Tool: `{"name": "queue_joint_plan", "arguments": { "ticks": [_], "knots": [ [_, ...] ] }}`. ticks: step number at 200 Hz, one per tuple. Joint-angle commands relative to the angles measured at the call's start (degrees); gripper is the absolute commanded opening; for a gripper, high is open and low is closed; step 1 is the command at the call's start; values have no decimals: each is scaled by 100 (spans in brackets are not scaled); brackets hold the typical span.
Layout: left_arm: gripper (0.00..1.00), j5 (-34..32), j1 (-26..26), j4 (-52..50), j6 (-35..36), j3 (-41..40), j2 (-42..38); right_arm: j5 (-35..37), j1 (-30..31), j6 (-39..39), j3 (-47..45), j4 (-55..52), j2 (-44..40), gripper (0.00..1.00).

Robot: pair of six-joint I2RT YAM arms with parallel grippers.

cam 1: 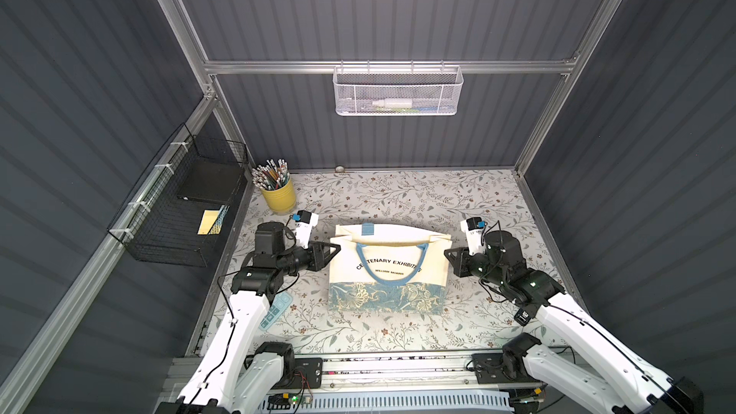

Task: Put away the canvas bag
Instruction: Place the canvas bag at the center of the board, then press the canvas bag.

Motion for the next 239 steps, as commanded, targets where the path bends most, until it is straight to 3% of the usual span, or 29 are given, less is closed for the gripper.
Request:
{"name": "queue_joint_plan", "arguments": {
  "ticks": [1, 16, 34, 52, 85, 119, 175, 201, 217, 239],
  "knots": [
    [35, 205, -60, -173, -57, -80, -186, 68, 84, 139, 11, -400, -83, 31],
    [37, 319, -69, -145, -33, -89, -187, 103, 90, 105, 85, -403, -103, 35],
    [13, 367, -66, -97, -23, -111, -188, 125, 95, 42, 191, -412, -87, 32],
    [9, 383, -70, -78, -41, -127, -204, 272, 96, -2, 364, -509, -118, 41],
    [36, 424, -79, -162, 27, -63, -253, 760, 98, -123, 882, -583, -384, 61],
    [41, 422, -79, -222, 39, 161, -258, 947, 95, -113, 1431, -795, -340, 62],
    [46, 33, -78, -689, 188, 1391, 37, 1291, 96, -83, 2119, -1120, 305, 63],
    [56, -354, -79, -1028, 302, 1900, 322, 1399, 82, -100, 2493, -1269, 737, 67],
    [60, -11, -79, -988, 192, 1999, 585, 1320, 76, -142, 2646, -1277, 949, 71],
    [59, 931, -79, -853, 357, 1919, 859, 861, -26, -225, 2718, -1160, 1138, 74]
  ]
}}
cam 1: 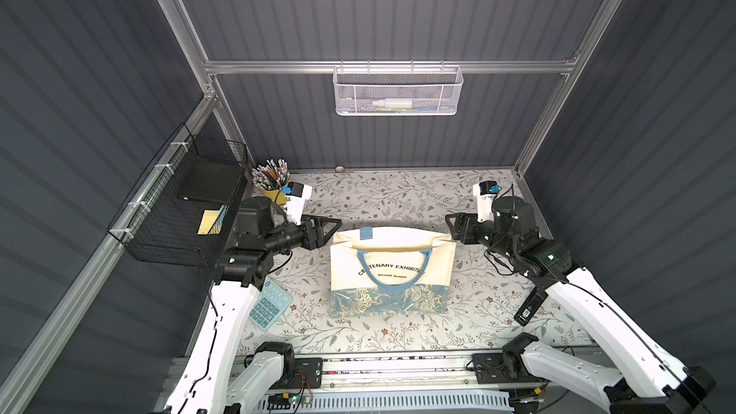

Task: Put away the canvas bag
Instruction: Press the canvas bag.

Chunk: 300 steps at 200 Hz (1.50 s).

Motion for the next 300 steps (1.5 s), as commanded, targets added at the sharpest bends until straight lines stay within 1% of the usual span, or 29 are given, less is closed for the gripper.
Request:
{"name": "queue_joint_plan", "arguments": {
  "ticks": [1, 7, 12, 26, 46, 63, 65, 75, 92, 106, 109, 119, 138, 158, 173, 183, 211, 245, 263, 300],
  "knots": [
    [59, 878, -42, -148, 207, -52, 288, -384, -100, -121, 142, -13, 141, 74],
    [59, 1090, -42, -36, 255, -117, 293, -620, -179, -158, 132, 60, 169, 74],
    [59, 1139, -42, 19, 280, -166, 293, -812, -236, -205, 110, 131, 192, 73],
    [60, 1050, -42, 45, 311, -175, 327, -1202, -399, -338, 128, 183, 321, 72],
    [60, 519, -42, -418, 768, 153, 649, -1417, -454, -698, 444, -93, 711, 70],
    [59, 11, -37, -816, 1136, 541, 1008, -1633, -427, -1039, 968, -497, 1064, 66],
    [58, -53, -34, -840, 1161, 571, 1041, -1639, -413, -1078, 1044, -546, 1205, 66],
    [57, -443, -33, -869, 1146, 708, 1133, -1591, -324, -1275, 1416, -832, 1504, 65],
    [58, -1016, -33, -758, 939, 826, 1175, -1518, -134, -1669, 2096, -1434, 2067, 63],
    [58, -1281, -33, -713, 900, 941, 1251, -1683, -34, -1909, 2629, -1917, 2585, 60],
    [58, -1306, -33, -711, 900, 968, 1281, -1918, -26, -1974, 2747, -2024, 2697, 59],
    [58, -1322, -32, -715, 900, 1061, 1397, -2147, 51, -2169, 3075, -2333, 3048, 59],
    [57, -1347, -24, -692, 910, 1111, 1572, -2226, 220, -2359, 3557, -2508, 3508, 57],
    [55, -1342, -24, -326, 787, 996, 1557, -2299, 430, -2558, 4055, -2741, 4021, 55],
    [54, -1226, -24, 94, 552, 768, 1468, -2302, 559, -2701, 4256, -2794, 4319, 53],
    [55, -1171, -24, 248, 505, 717, 1462, -2396, 574, -2748, 4374, -2801, 4468, 49],
    [55, -1041, -24, 181, 662, 793, 1632, -2793, 568, -2960, 4605, -2786, 4852, 48],
    [55, -1007, -24, 225, 673, 722, 1646, -3373, 574, -3030, 4771, -2786, 5124, 42],
    [55, -982, -24, 218, 663, 718, 1671, -3393, 604, -3052, 4719, -2811, 5109, 41],
    [55, -927, -24, 188, 716, 788, 1786, -3405, 668, -3148, 4304, -2803, 4897, 41]
  ]
}}
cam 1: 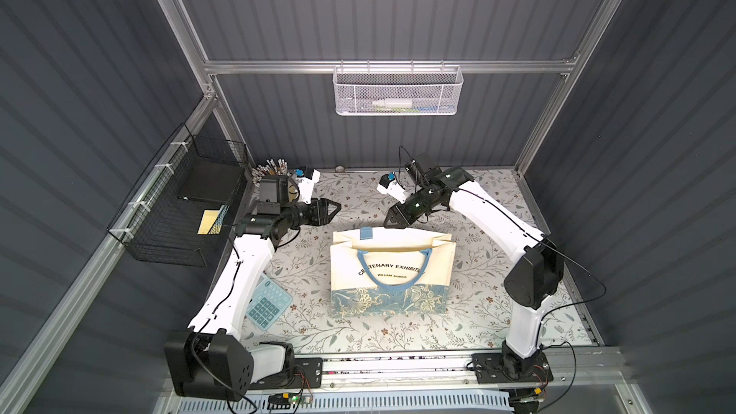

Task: Put away the canvas bag
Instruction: Press the canvas bag.

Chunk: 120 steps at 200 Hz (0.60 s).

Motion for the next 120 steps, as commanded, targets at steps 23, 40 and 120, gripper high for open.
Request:
{"name": "queue_joint_plan", "arguments": {
  "ticks": [23, 40, 120],
  "knots": [
    [55, 129, -4, -8, 121, 55, 126, -150, 50, -205, -312, -148, -196, 40],
    [55, 128, -2, -19, 121, 55, 115, -126, 46, -224, -350, -118, -182, 39],
    [55, 164, -2, -66, 169, 99, 174, 324, 44, -387, 168, -6, 182, 44]
  ]
}}
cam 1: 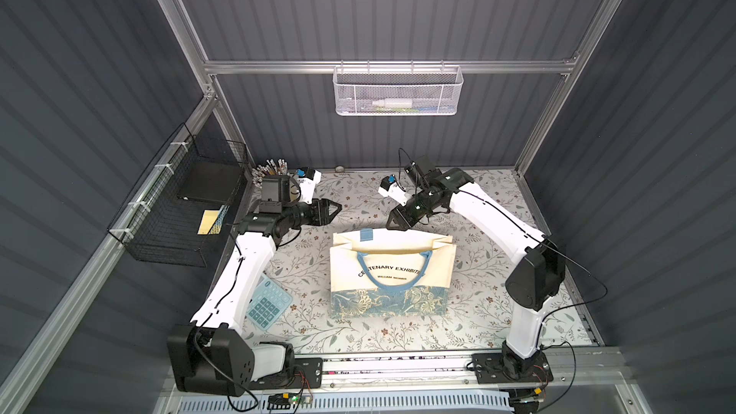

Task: Put away the canvas bag
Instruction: Press the canvas bag.

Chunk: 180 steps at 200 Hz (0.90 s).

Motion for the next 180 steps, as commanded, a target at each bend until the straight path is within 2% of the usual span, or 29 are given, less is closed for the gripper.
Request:
{"name": "queue_joint_plan", "arguments": {
  "ticks": [1, 22, 50, 96, 125, 147, 180],
  "knots": [
    [55, 133, -2, -71, 150, 103, 68, -122, 29, -213, 183, -35, 195, 44],
    [55, 145, -2, -118, 179, 152, 96, -357, 28, -312, 95, -102, 217, 44],
    [55, 144, -2, -125, 224, 161, 139, -571, 33, -362, -68, -139, 153, 39],
    [55, 181, -2, -73, 267, 125, 223, -647, 56, -384, -336, -164, -60, 34],
    [55, 185, -2, -98, 284, 168, 260, -532, 95, -371, -514, -174, -147, 22],
    [55, 188, -2, -81, 282, 174, 262, -360, 133, -340, -555, -165, -200, 0],
    [55, 201, -2, -90, 302, 161, 260, 387, 161, -179, -423, -147, -314, 0]
  ]
}}
